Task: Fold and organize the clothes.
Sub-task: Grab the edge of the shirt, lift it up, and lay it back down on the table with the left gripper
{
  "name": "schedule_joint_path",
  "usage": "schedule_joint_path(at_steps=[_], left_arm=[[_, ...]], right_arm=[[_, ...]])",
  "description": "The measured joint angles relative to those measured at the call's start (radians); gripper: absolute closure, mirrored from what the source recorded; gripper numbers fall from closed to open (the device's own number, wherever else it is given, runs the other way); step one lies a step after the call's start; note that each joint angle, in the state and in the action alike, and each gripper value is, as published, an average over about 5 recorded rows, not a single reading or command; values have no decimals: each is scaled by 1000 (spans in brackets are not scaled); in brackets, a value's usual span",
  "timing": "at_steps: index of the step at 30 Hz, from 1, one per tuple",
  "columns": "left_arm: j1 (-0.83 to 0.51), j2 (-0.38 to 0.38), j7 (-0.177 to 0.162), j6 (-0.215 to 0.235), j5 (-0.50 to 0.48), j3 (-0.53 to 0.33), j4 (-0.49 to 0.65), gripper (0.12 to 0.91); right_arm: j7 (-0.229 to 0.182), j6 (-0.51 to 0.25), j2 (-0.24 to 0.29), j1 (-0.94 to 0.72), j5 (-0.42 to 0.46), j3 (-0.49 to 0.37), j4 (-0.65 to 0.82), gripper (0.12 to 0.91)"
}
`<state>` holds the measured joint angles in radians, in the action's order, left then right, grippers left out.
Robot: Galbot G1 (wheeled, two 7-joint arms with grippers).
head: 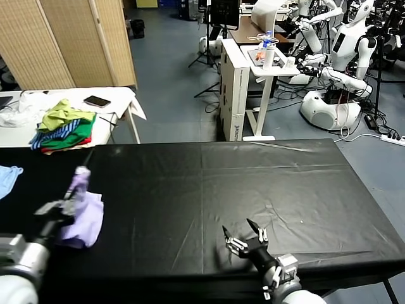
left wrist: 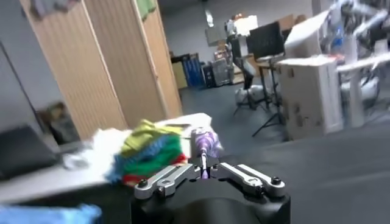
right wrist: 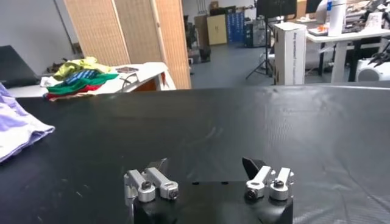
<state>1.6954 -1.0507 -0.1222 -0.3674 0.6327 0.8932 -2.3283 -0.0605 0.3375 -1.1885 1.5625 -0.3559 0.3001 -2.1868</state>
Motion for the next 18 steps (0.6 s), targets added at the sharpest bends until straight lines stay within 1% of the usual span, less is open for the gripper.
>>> schedule_joint_path(at_steps=[3, 5, 10, 16, 17, 18], left_arm=[[-30, -50, -19, -12, 11, -90, -20, 853], [-48, -83, -24, -15, -1, -144, -24, 853], [-71, -168, -21, -9, -86, -258, -1, 853], [-74, -284, -15, 10, -202, -387, 62, 853], [-72, -303, -14, 12, -216, -408, 72, 849], [-71, -322, -12, 13, -229, -428, 80, 828]], right_arm=[[0, 0, -2, 8, 7, 1, -5, 118], [0, 0, -2, 12, 11, 1, -7, 118], [-1, 2, -2, 16, 15, 0, -12, 118], [3, 6, 4, 15, 14, -2, -22, 118], [5, 7, 6, 13, 12, -3, -23, 118], [7, 9, 9, 10, 9, -5, -24, 118]])
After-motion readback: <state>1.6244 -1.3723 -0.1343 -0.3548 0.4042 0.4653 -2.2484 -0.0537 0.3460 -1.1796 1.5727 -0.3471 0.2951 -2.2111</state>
